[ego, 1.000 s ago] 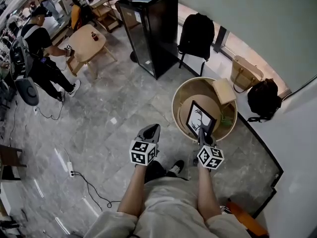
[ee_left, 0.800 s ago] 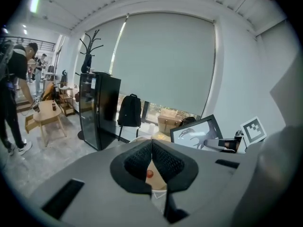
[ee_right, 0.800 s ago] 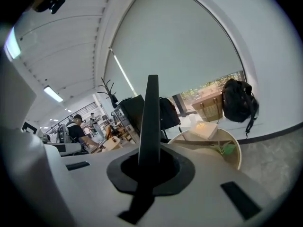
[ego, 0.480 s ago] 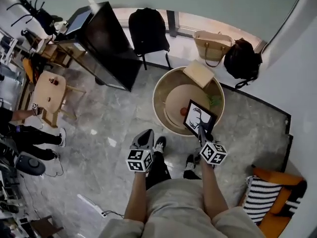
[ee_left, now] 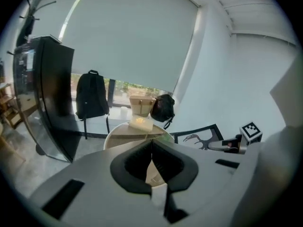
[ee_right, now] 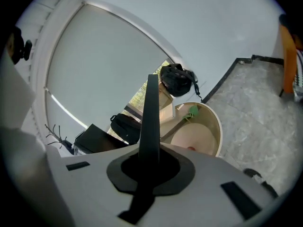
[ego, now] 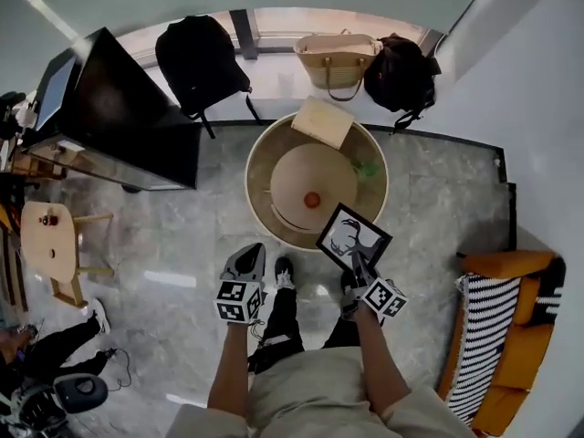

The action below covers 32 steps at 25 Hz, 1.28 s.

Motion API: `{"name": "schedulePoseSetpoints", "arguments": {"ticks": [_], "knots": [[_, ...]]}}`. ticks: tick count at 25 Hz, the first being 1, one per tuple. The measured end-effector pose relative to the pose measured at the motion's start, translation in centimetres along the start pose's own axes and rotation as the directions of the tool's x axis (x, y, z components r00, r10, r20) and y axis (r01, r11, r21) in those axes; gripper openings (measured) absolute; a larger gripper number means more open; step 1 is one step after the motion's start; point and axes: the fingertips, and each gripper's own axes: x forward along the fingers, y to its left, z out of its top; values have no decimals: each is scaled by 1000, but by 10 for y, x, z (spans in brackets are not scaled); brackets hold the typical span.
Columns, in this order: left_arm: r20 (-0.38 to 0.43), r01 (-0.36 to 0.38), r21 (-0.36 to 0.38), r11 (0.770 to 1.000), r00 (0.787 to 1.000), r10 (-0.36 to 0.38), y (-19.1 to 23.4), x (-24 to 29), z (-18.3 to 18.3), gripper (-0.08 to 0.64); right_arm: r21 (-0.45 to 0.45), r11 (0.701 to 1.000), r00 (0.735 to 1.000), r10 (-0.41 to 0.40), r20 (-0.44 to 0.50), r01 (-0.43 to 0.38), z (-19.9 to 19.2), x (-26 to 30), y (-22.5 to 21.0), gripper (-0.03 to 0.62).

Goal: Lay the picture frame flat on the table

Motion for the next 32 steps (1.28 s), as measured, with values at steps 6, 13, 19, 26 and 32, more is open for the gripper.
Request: {"name": "schedulePoseSetpoints", "arguments": {"ticks": [6,13,19,26,32], "knots": [[-191,221,175,960,964,-187,12,66,-49,21,207,978,995,-53,81,35,-32,43,-49,40],[-313,373,175,911,899,-308,12,138,-128,21,376,927,985,-62,162,-3,-74,112,-116,40],[-367,457,172,873,852,-374,8,163,-171,21,498,866,972,-82,221,-40,-113,148,-147,40],[-368,455,143,879,849,-379,26,181,-197,21,560,826,966,-86,243,-68,-146,168,-162,40],[-350,425,166,890,869,-350,45,180,-195,21,561,828,970,-124,208,-15,-163,175,-179,41]]}}
